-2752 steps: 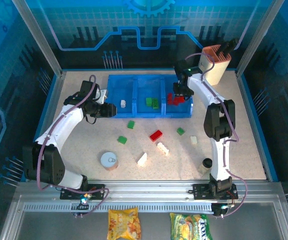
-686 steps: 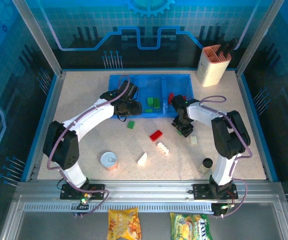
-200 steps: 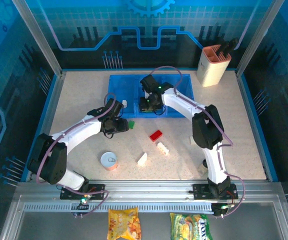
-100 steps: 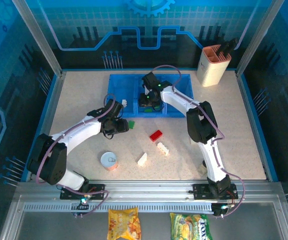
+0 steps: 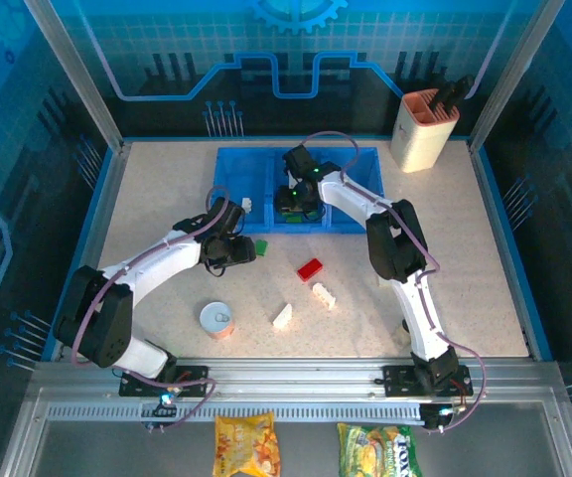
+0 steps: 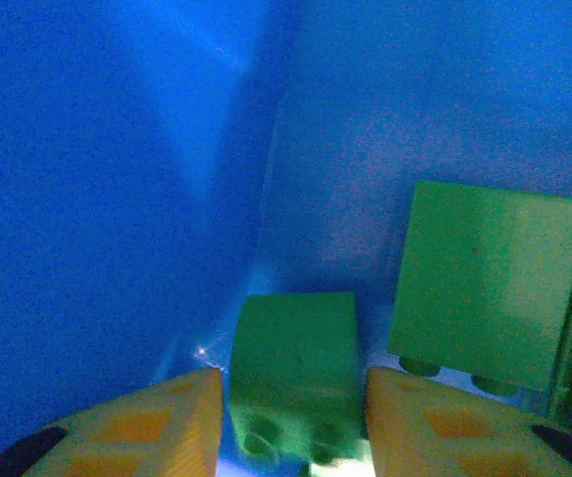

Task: Sort the legos into containers by color
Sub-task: Place the lego in the container, then pick up the lego from the center of the table.

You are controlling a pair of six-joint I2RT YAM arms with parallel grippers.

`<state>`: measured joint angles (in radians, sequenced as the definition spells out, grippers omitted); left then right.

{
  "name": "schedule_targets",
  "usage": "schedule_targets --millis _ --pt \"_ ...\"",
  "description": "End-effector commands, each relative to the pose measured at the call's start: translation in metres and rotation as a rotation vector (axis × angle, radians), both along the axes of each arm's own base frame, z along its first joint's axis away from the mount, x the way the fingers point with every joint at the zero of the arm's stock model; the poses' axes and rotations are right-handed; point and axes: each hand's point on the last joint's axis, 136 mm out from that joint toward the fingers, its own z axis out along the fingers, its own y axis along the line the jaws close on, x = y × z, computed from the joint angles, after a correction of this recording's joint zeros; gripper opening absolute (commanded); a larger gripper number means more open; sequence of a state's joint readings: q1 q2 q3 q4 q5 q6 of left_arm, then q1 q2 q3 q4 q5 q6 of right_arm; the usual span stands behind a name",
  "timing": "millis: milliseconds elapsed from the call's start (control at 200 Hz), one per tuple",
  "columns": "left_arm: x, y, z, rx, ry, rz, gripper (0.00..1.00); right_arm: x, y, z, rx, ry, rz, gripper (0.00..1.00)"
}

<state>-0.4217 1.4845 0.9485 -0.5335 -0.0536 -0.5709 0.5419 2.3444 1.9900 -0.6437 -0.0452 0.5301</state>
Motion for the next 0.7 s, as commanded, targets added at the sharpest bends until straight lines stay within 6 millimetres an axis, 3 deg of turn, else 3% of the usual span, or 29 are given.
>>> schedule_targets --millis 0,425,695 --pt "-0.001 -0.005 0.009 -0.028 -0.002 -0.011 0.56 0.001 0.000 0.024 0.026 -0.036 0.006 0.43" --pt "0.007 -0.013 0.009 -0.014 0.003 -0.045 0.56 -0.013 -0.011 0.066 0.044 -0.087 0.007 0.45" --pt "0.021 -0.019 0.003 0.071 0.007 -0.109 0.55 -0.036 -0.027 0.098 0.049 -0.124 0.003 0.45"
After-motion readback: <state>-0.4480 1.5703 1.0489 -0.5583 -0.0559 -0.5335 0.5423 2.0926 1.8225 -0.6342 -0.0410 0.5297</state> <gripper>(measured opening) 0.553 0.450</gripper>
